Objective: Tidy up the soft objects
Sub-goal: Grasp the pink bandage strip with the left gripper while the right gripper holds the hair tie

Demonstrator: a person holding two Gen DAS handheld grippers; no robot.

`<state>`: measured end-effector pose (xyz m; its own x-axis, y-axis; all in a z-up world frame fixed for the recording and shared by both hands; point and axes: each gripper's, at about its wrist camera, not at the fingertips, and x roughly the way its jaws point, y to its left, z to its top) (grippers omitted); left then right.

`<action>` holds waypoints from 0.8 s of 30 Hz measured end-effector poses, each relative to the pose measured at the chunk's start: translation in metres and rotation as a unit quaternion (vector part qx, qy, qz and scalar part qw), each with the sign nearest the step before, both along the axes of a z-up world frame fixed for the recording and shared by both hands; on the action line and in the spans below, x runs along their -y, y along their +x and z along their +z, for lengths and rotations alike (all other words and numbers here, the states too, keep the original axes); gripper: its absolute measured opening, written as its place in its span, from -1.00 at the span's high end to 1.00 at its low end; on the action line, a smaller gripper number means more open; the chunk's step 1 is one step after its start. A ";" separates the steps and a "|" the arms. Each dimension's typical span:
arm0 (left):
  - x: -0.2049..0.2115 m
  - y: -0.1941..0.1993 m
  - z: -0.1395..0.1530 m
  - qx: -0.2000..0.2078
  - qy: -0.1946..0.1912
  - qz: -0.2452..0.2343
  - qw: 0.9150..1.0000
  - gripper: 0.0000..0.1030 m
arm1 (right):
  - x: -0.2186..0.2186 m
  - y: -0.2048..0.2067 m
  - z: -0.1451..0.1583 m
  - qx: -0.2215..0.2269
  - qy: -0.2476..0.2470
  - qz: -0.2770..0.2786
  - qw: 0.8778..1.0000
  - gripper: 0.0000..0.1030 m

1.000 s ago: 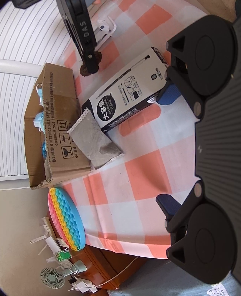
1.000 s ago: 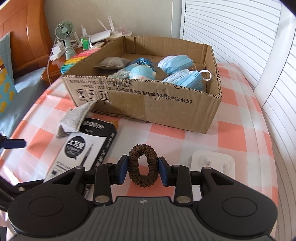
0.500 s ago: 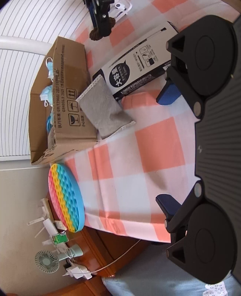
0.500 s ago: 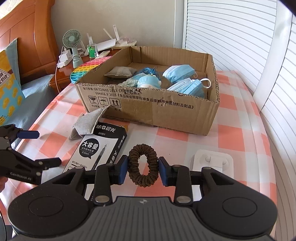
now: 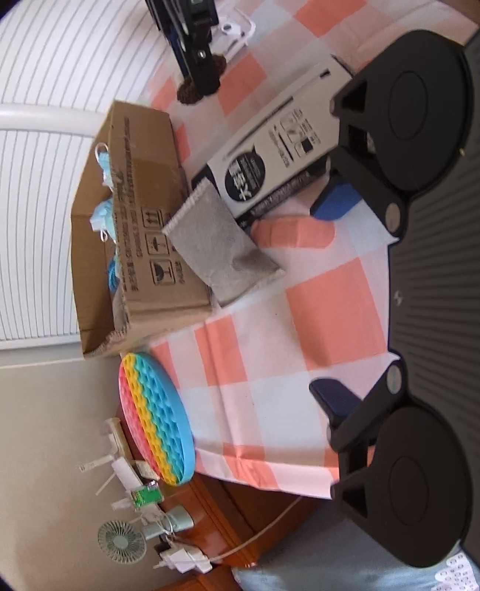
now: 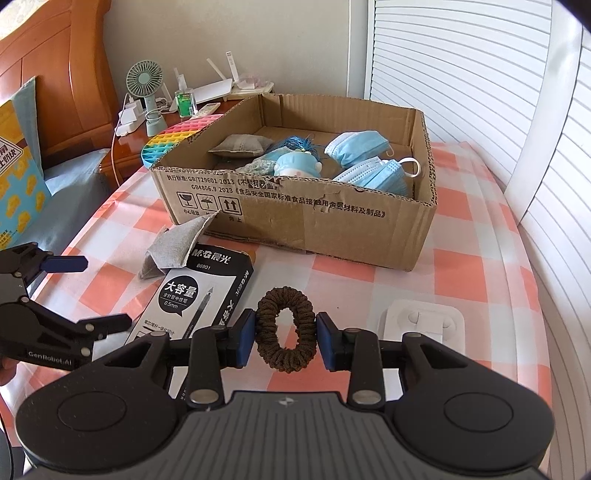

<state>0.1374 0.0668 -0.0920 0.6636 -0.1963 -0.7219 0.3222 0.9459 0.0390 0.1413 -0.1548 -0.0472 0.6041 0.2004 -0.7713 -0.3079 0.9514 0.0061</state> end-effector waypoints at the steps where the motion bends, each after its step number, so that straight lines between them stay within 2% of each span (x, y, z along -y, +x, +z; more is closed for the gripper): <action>1: 0.001 0.000 0.001 -0.001 -0.008 -0.006 1.000 -0.41 | 0.000 0.000 0.000 0.000 0.001 0.000 1.000 0.22; 3: 0.005 0.000 0.002 0.002 -0.015 -0.016 1.000 -0.17 | 0.001 0.001 -0.001 -0.001 0.003 -0.002 1.000 0.22; 4: 0.008 0.000 0.002 0.005 -0.016 -0.021 1.000 -0.11 | 0.001 0.001 -0.002 -0.001 0.004 -0.002 1.000 0.22; 6: 0.013 0.000 0.002 0.008 -0.023 -0.032 0.999 0.21 | 0.001 0.001 -0.003 -0.002 0.005 -0.001 1.000 0.22; 7: 0.015 0.001 0.002 0.009 -0.026 -0.036 0.999 0.29 | 0.001 0.001 -0.003 -0.003 0.006 -0.001 1.000 0.22; 9: 0.018 0.002 0.002 0.009 -0.029 -0.040 0.999 0.57 | 0.001 0.001 -0.003 -0.003 0.007 0.000 1.000 0.22; 10: 0.019 0.002 0.002 0.009 -0.030 -0.042 0.999 0.62 | 0.001 0.000 -0.003 -0.003 0.008 0.000 1.000 0.22; 19: 0.006 -0.016 0.004 -0.004 -0.024 -0.048 0.999 0.66 | 0.004 -0.005 0.000 0.001 0.012 0.005 1.000 0.22; 22: 0.001 -0.022 0.006 -0.011 -0.023 -0.044 0.999 0.64 | 0.004 -0.007 0.001 0.002 0.013 0.007 1.000 0.22; 24: 0.002 -0.022 0.005 -0.008 -0.019 -0.041 0.999 0.56 | 0.003 -0.008 0.001 0.002 0.014 0.009 1.000 0.22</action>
<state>0.1154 0.0652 -0.0868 0.6320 -0.2765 -0.7240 0.3988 0.9170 -0.0021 0.1332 -0.1583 -0.0466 0.6030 0.2321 -0.7632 -0.3245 0.9454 0.0311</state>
